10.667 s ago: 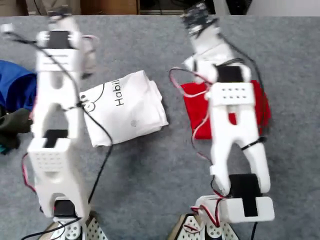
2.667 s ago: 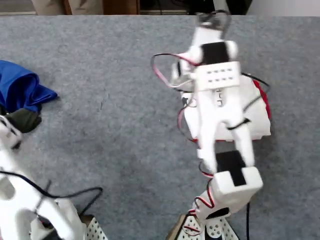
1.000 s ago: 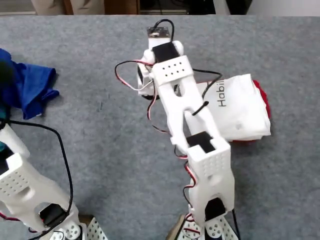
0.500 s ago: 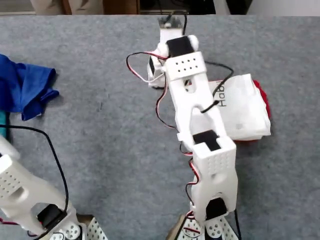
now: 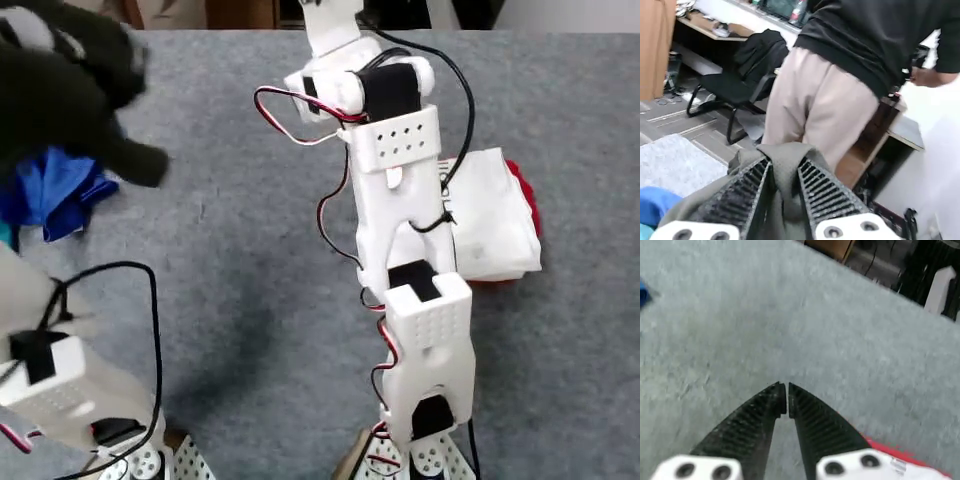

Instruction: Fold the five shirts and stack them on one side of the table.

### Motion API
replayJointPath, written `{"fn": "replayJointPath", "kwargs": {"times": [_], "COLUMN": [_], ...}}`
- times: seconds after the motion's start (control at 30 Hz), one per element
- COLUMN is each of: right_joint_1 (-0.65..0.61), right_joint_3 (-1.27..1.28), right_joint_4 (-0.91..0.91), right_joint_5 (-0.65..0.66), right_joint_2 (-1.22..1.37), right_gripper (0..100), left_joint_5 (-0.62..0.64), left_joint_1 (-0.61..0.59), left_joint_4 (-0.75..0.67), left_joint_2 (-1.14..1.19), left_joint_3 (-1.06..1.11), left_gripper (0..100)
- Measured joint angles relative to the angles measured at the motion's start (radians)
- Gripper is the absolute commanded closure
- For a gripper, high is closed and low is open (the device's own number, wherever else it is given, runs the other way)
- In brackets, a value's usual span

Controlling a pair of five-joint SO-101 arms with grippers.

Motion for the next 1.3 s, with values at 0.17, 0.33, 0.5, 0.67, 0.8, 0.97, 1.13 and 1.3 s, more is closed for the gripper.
{"fn": "replayJointPath", "kwargs": {"times": [0.17,0.33,0.5,0.67,0.8,0.97,1.13,1.3], "right_joint_1": [0.0,0.018,0.038,0.055,0.06,0.06,0.049,-0.057], "right_joint_3": [0.0,0.018,0.023,0.025,0.025,0.028,0.028,0.04], "right_joint_4": [-0.092,-0.218,-0.244,-0.247,-0.247,-0.247,-0.241,-0.195], "right_joint_5": [0.0,0.002,0.092,0.224,0.249,0.249,0.249,0.285], "right_joint_2": [0.002,0.048,0.094,0.118,0.121,0.123,0.123,0.135], "right_gripper": [97.3,97.2,97.2,97.2,97.0,86.0,74.1,73.5], "left_joint_5": [0.0,-0.002,-0.002,-0.002,-0.002,-0.043,-0.069,0.014], "left_joint_1": [0.075,0.1,0.193,0.255,0.315,0.385,0.339,0.135], "left_joint_4": [0.121,0.124,0.12,-0.106,-0.304,-0.575,-0.809,-0.979], "left_joint_2": [0.003,0.032,0.04,0.023,-0.092,-0.361,-0.667,-0.844], "left_joint_3": [0.044,0.333,0.784,1.178,1.49,1.933,2.294,2.446], "left_gripper": [98,98,98,98,98,95,79,78]}}
